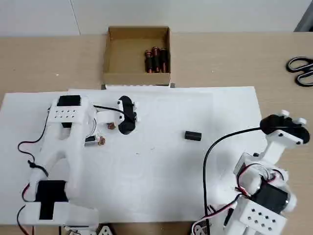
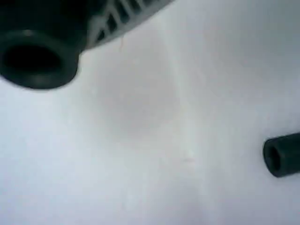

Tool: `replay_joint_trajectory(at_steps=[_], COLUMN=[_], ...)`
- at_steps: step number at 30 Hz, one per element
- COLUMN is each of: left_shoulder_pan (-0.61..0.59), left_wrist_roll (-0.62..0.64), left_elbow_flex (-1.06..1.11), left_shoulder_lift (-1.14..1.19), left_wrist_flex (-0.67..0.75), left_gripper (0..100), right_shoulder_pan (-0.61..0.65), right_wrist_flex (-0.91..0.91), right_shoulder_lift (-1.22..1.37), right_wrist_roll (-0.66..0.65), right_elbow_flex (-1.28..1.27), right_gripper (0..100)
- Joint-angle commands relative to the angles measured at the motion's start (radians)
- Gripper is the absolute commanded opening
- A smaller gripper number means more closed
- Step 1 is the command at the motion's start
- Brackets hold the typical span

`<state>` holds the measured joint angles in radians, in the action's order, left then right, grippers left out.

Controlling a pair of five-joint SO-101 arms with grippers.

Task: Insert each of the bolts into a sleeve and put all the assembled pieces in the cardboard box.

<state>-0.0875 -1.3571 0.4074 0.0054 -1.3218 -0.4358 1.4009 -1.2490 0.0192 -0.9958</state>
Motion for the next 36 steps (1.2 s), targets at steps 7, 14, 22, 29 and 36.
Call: replay_joint_trajectory(at_steps=[7,14,22,29,36], left_shoulder_pan=[0.012,0.012,0.008,0.014,0.015], left_wrist_roll=[-0.245,-0.245,-0.239,-0.239,-0.144], left_elbow_flex=[-0.042,-0.042,-0.042,-0.042,-0.150], left_shoulder_lift=[0.064,0.110,0.203,0.206,0.204], left_wrist_flex=[0.101,0.101,0.176,0.180,0.115], left_gripper=[10,9,8,0,0], right_shoulder_pan=[-0.010,-0.010,-0.010,-0.010,-0.010], right_wrist_flex=[-0.005,-0.007,-0.021,-0.021,-0.021], right_shoulder_lift=[-0.012,-0.013,-0.013,-0.013,-0.013], right_wrist_roll=[-0.052,-0.086,-0.084,-0.084,-0.084], right_elbow_flex=[0.011,0.012,0.012,0.012,0.012], right_gripper=[0.4,0.4,0.4,0.4,0.4])
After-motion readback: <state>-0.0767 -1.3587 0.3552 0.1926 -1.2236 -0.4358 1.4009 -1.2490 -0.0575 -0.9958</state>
